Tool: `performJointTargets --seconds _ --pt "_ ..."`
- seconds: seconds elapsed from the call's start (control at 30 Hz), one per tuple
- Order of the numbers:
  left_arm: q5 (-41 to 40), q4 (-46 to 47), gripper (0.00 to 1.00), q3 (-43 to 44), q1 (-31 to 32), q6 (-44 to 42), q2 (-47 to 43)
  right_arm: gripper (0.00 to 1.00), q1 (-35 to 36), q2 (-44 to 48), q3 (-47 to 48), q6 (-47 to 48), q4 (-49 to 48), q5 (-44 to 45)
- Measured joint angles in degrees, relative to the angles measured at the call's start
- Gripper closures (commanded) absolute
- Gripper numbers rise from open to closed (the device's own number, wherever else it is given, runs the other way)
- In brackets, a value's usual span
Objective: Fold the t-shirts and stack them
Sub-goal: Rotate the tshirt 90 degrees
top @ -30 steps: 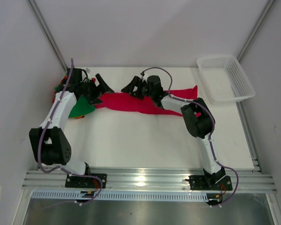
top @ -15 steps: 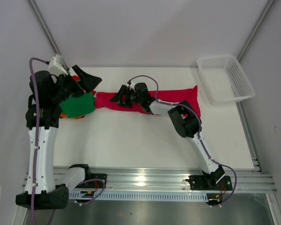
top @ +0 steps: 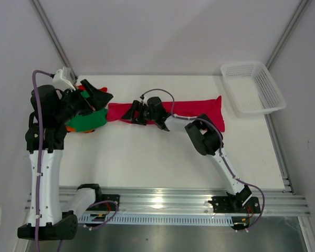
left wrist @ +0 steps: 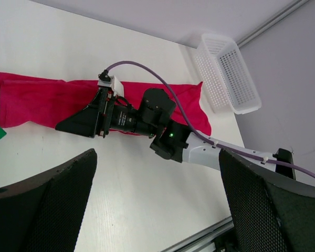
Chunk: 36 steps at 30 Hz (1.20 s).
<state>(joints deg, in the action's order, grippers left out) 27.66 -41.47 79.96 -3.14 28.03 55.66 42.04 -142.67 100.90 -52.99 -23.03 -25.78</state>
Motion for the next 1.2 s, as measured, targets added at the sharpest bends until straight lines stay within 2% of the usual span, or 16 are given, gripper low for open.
performJointTargets --seconds 0.17,0.37,0.8,1.03,1.2 --pt "0.59 0.57 0.00 -0.55 0.00 -0.02 -0.96 0.10 -0.15 2.12 0.79 4.98 4.59 4.79" --pt "1.46 1.51 0.00 -5.33 0.00 0.24 -1.33 0.10 -1.01 2.21 6.03 9.11 8.61 9.53" --pt "1.46 0.98 0.01 -5.90 0.00 -0.09 -1.05 0.10 -3.58 -0.20 16.39 9.62 10.99 12.46" --pt "1.44 0.15 0.01 -5.57 0.00 -0.61 -2.05 0.11 -4.76 -2.95 15.19 9.75 15.30 14.45" --pt "1.46 0.13 0.01 -5.57 0.00 -0.70 -1.92 0.11 -4.81 -2.93 12.07 9.29 13.70 14.80"
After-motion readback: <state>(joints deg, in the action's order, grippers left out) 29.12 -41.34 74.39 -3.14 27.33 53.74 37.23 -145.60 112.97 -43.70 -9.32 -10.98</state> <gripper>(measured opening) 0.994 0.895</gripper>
